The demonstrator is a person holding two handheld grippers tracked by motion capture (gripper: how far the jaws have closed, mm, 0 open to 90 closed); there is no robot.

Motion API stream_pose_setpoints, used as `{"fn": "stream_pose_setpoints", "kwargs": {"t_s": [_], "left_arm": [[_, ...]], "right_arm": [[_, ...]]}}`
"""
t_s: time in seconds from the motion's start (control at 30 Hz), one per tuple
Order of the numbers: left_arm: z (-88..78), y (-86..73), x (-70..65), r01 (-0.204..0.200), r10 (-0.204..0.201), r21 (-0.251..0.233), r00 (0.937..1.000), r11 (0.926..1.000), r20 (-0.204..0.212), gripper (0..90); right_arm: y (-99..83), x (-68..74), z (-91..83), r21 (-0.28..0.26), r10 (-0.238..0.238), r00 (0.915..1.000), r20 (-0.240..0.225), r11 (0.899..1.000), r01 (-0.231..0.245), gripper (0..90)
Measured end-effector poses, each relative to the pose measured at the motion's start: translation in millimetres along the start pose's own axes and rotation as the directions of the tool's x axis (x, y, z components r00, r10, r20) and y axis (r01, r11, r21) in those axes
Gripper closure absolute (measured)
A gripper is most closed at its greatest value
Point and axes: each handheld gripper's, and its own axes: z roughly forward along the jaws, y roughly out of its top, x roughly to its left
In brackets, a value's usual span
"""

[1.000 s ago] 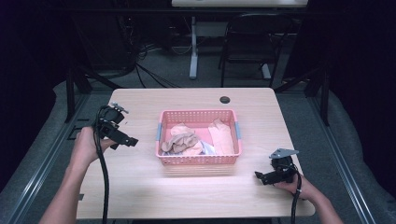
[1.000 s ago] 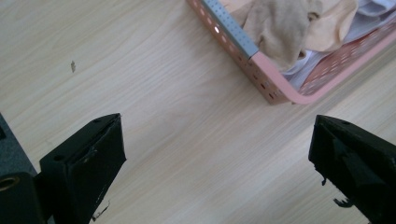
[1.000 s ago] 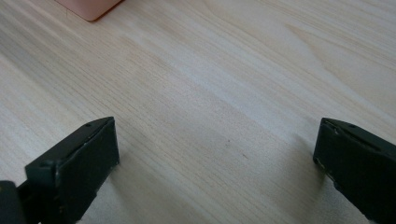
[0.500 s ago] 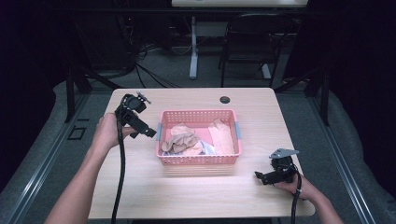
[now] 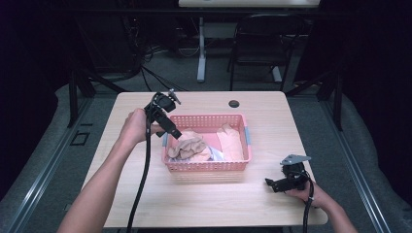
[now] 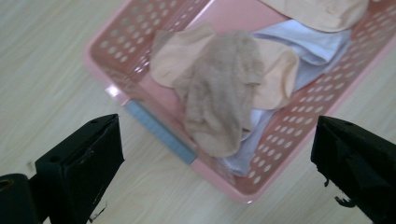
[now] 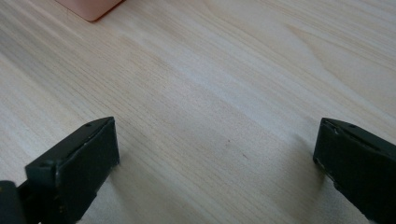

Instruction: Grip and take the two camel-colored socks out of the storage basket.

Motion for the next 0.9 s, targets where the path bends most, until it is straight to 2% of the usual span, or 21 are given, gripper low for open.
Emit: {"fn": "stream_pose_setpoints", "kwargs": {"t_s": [0.2, 0.27, 0.47, 0.6, 0.7, 0.73, 0.77, 0.8, 0.9], "left_arm": [[29.8, 10.9, -2.8, -0.002, 0.002, 0.038, 0.9999, 0.9993, 0.011, 3.3], [42.6, 12.7, -2.6, -0.004, 0.002, 0.077, 0.9998, 0.9970, 0.021, 5.4], [75.2, 12.8, 0.4, 0.024, -0.029, 0.127, 0.9987, 0.9917, 0.041, 10.6], [86.3, 14.4, 0.7, 0.032, -0.040, 0.139, 0.9979, 0.9897, 0.051, 24.7], [94.9, 16.4, -1.2, 0.029, -0.035, 0.162, 0.9989, 0.9864, 0.032, 32.9], [97.2, 16.8, -1.3, 0.026, -0.033, 0.169, 0.9988, 0.9852, 0.037, 35.2], [98.8, 17.1, -1.4, 0.025, -0.032, 0.172, 0.9987, 0.9848, 0.038, 46.1], [101.0, 17.2, -2.0, 0.024, -0.029, 0.170, 0.9992, 0.9851, 0.028, 46.1], [107.0, 17.1, -3.5, 0.021, -0.026, 0.183, 0.9994, 0.9830, 0.022, 56.8]], "right_arm": [[-0.1, 0.0, 0.0, -0.001, 0.000, 1.0000, 0.000, 1.000, 0.000, 0.0], [-0.1, 0.0, 0.0, -0.001, 0.000, 1.0000, 0.000, 1.000, 0.000, 0.0], [-0.1, 0.1, 0.0, -0.002, 0.000, 1.0000, 0.001, 1.000, 0.000, 0.0], [-0.1, 0.1, 0.0, -0.002, 0.001, 1.0000, 0.001, 1.000, -0.001, 0.0], [-0.1, 0.2, 0.0, -0.002, 0.001, 1.0000, 0.001, 1.000, -0.001, 0.0], [-0.1, 0.2, 0.0, -0.002, 0.001, 1.0000, 0.001, 1.000, -0.001, 0.0], [-0.1, 0.1, 0.0, -0.002, 0.001, 1.0000, 0.001, 1.000, -0.001, 0.0], [-0.1, 0.1, 0.0, -0.002, 0.001, 1.0000, 0.001, 1.000, -0.001, 0.0], [-0.2, 0.2, -0.1, -0.001, 0.001, 1.0000, 0.001, 1.000, -0.001, 0.0]]}}
